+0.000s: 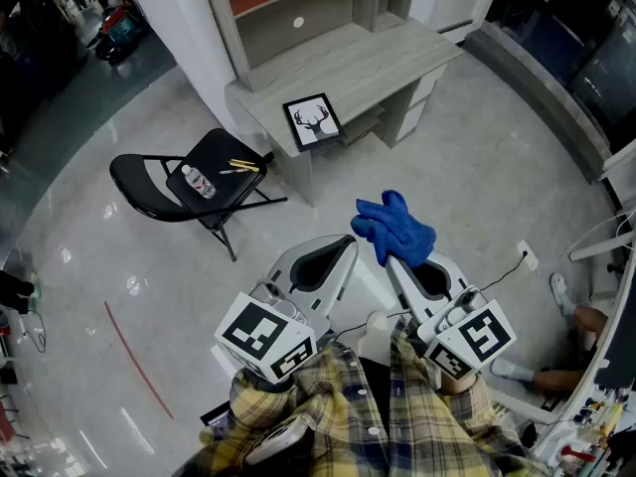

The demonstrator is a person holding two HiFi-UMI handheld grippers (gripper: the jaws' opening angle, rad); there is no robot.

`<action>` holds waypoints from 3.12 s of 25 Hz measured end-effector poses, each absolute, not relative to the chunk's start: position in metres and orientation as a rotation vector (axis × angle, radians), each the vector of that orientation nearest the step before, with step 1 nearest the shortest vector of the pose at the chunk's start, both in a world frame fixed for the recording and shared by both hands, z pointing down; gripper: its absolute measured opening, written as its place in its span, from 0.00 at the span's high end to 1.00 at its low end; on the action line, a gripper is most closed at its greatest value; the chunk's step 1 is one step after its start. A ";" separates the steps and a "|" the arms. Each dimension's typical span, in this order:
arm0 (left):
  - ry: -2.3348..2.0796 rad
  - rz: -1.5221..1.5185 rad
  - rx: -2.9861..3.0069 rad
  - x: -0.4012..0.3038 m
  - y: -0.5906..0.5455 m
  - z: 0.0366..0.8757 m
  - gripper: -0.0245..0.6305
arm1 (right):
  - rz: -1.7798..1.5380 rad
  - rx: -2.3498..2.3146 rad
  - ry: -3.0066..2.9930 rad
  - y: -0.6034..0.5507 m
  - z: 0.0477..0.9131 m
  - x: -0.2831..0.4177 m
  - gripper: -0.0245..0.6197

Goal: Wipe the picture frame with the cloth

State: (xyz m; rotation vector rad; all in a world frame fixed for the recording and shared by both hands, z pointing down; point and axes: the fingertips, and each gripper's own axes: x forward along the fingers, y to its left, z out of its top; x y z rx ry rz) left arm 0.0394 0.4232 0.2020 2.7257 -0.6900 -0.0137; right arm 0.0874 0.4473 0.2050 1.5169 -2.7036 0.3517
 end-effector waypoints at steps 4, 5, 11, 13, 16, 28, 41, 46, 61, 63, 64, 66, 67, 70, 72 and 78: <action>-0.674 -0.003 2.731 0.027 0.426 0.203 0.95 | 0.354 1.532 -2.692 0.450 0.206 0.075 0.89; -0.669 0.002 2.733 0.023 0.427 0.204 0.95 | 0.358 1.543 -2.690 0.451 0.206 0.073 0.89; -0.635 0.033 2.756 -0.007 0.430 0.211 0.95 | 0.387 1.664 -2.669 0.458 0.211 0.053 0.89; -0.614 0.049 2.752 -0.016 0.429 0.217 0.95 | 0.417 1.705 -2.651 0.462 0.215 0.046 0.89; -0.587 0.063 2.731 -0.025 0.430 0.225 0.95 | 0.472 1.730 -2.628 0.468 0.221 0.038 0.89; -0.637 0.062 2.684 -0.035 0.392 0.240 0.95 | 0.575 1.661 -2.618 0.428 0.242 0.032 0.89; -0.719 0.089 2.632 0.011 0.269 0.251 0.95 | 0.647 1.530 -2.675 0.306 0.246 0.074 0.89; -0.802 0.082 2.629 0.040 0.216 0.242 0.95 | 0.608 1.452 -2.733 0.250 0.234 0.108 0.89; -1.027 0.121 2.538 0.080 0.122 0.262 0.95 | 0.681 1.417 -2.723 0.176 0.256 0.208 0.89; -1.053 0.134 2.520 0.073 0.112 0.265 0.95 | 0.705 1.397 -2.728 0.168 0.261 0.206 0.89; -1.064 0.135 2.512 0.070 0.106 0.267 0.95 | 0.710 1.386 -2.731 0.162 0.263 0.204 0.89; -1.078 0.132 2.500 0.064 0.094 0.272 0.95 | 0.709 1.370 -2.738 0.148 0.265 0.199 0.89; -1.079 0.130 2.498 0.061 0.087 0.273 0.95 | 0.709 1.368 -2.741 0.141 0.265 0.196 0.89; -1.070 0.121 2.507 0.051 0.060 0.271 0.95 | 0.713 1.370 -2.744 0.115 0.264 0.183 0.89; -1.058 0.113 2.515 0.044 0.037 0.269 0.95 | 0.710 1.363 -2.747 0.092 0.264 0.171 0.89; -1.014 0.107 2.546 0.021 -0.034 0.261 0.95 | 0.673 1.367 -2.745 0.016 0.256 0.138 0.89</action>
